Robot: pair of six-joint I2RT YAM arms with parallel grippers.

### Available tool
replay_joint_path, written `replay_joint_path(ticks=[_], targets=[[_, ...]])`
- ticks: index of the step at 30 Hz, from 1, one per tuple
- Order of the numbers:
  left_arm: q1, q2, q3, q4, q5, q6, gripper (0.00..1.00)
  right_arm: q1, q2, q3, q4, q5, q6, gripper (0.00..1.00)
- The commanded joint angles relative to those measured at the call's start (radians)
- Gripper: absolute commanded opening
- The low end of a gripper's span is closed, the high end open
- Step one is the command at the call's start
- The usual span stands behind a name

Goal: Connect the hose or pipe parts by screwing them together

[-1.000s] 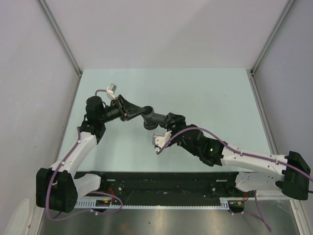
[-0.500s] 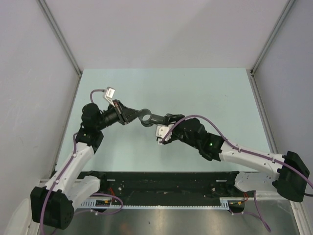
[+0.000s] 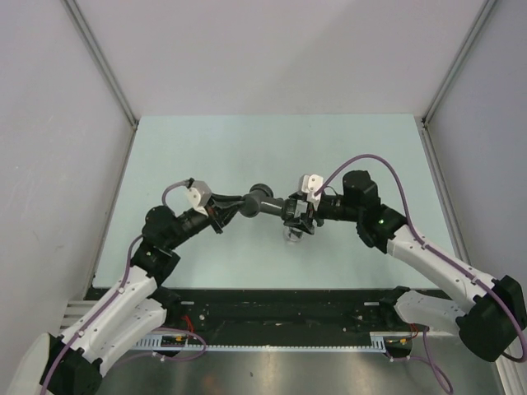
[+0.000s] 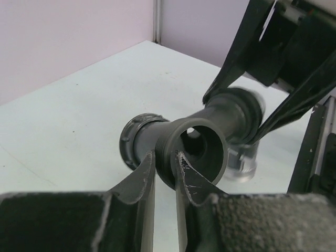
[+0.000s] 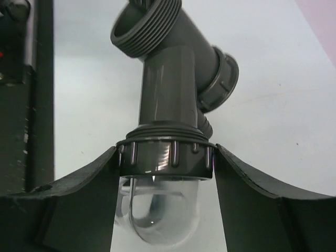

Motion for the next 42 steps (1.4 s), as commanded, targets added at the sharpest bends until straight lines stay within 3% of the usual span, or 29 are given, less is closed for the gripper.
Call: replay_joint_path(ticks=[1, 3, 4, 7, 9, 11, 14, 15, 18, 22, 32, 40, 42], targets=[[-0.028, -0.016, -0.014, -0.007, 0.013, 0.055, 0.12, -0.06, -0.058, 0.092, 0.144, -0.126, 0.132, 0.0], [-0.027, -0.011, 0.009, -0.016, -0.077, -0.041, 0.37, -0.058, -0.059, 0.092, 0.114, -0.088, 0.096, 0.0], [-0.024, -0.011, 0.022, -0.046, -0.102, -0.075, 0.62, -0.057, -0.064, 0.092, 0.103, -0.074, 0.079, 0.0], [-0.021, -0.007, 0.089, -0.132, -0.105, -0.137, 0.82, -0.055, -0.085, 0.092, 0.061, -0.004, 0.017, 0.0], [-0.012, 0.004, 0.155, -0.195, -0.142, -0.187, 0.86, -0.047, -0.099, 0.092, 0.04, 0.063, -0.042, 0.0], [0.014, 0.024, 0.236, -0.292, -0.134, -0.233, 0.87, -0.028, -0.104, 0.092, 0.028, 0.132, -0.091, 0.0], [0.152, 0.076, 0.293, -0.32, 0.057, -0.473, 0.87, 0.04, -0.095, 0.092, -0.017, 0.297, -0.223, 0.0], [0.23, 0.094, 0.305, -0.318, 0.173, -0.526, 0.87, 0.083, -0.091, 0.09, -0.018, 0.374, -0.296, 0.0], [0.309, 0.2, 0.356, -0.318, 0.332, -0.642, 0.87, 0.143, -0.105, 0.064, 0.012, 0.449, -0.394, 0.0], [0.311, 0.289, 0.381, -0.317, 0.464, -0.651, 0.88, 0.232, -0.119, 0.056, 0.09, 0.49, -0.443, 0.0], [0.303, 0.324, 0.329, -0.177, 0.545, -0.737, 0.88, 0.322, -0.108, 0.056, 0.115, 0.481, -0.454, 0.0], [0.258, 0.398, 0.329, -0.137, 0.619, -0.766, 0.82, 0.336, -0.075, 0.056, 0.149, 0.457, -0.426, 0.0], [0.252, 0.401, 0.326, -0.127, 0.622, -0.763, 0.76, 0.333, -0.075, 0.056, 0.153, 0.452, -0.4, 0.0]])
